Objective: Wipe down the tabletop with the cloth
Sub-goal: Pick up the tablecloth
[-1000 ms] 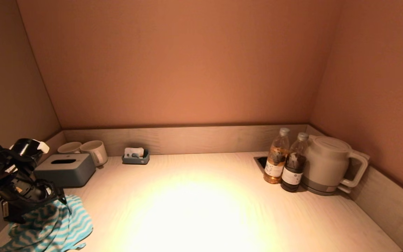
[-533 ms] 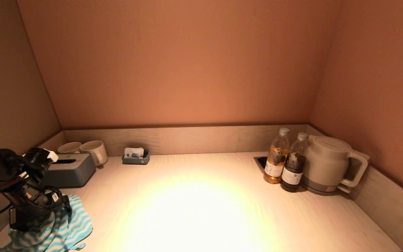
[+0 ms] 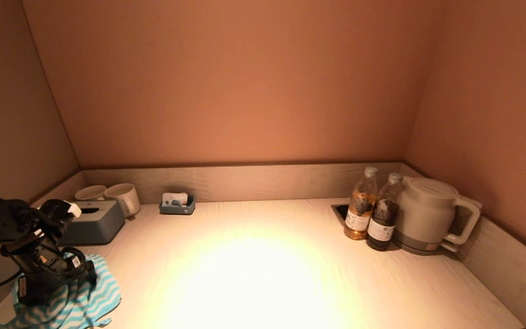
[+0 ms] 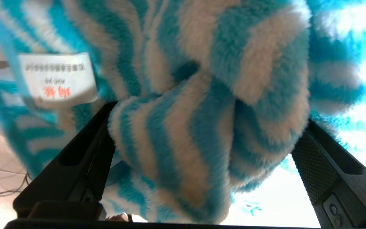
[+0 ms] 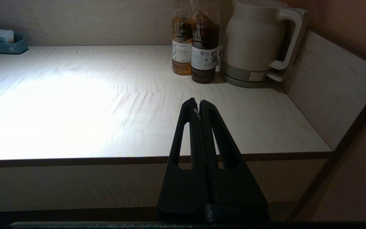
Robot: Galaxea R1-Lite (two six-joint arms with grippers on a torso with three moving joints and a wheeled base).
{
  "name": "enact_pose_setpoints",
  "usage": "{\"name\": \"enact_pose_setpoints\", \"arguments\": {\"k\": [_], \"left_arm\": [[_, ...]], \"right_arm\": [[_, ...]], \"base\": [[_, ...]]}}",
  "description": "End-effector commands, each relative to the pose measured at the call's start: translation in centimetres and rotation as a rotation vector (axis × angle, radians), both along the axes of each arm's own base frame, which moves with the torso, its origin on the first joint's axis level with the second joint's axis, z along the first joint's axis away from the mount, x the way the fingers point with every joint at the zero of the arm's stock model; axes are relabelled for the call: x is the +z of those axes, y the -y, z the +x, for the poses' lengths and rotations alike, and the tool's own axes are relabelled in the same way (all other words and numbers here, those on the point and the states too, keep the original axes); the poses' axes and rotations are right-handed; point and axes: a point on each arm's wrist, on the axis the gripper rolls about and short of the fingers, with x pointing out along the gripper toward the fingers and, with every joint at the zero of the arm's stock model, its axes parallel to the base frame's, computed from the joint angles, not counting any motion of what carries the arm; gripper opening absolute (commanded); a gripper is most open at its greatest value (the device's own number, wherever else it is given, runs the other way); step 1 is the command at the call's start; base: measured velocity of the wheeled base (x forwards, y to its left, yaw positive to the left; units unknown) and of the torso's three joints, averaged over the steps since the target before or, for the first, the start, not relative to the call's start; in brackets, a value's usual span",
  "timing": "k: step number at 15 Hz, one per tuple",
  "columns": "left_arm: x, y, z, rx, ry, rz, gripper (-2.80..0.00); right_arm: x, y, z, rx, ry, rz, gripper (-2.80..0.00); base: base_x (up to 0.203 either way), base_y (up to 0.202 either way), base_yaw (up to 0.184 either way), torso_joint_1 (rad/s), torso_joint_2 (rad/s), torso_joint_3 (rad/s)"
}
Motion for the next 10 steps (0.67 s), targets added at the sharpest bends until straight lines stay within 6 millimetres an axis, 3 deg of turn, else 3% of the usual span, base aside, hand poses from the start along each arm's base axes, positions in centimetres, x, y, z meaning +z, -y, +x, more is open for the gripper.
{"name": "enact_pose_setpoints", "arguments": {"k": [1,10], "left_arm": [[-0.3,0.0,0.0,0.001,-0.008,-0.019,-2.80],[2.8,0.3,-0.6,0.024,0.092,-0.034,-2.80]], "right_arm": [[0.0,0.0,0.0,0.002,0.001,0.000,-2.80],[0.0,0.0,0.0,0.002,0.000,0.000,-2.80]], "base": [[0.000,0.000,0.000,0.000,0.00,0.000],[0.000,0.000,0.000,0.000,0.00,0.000]]}}
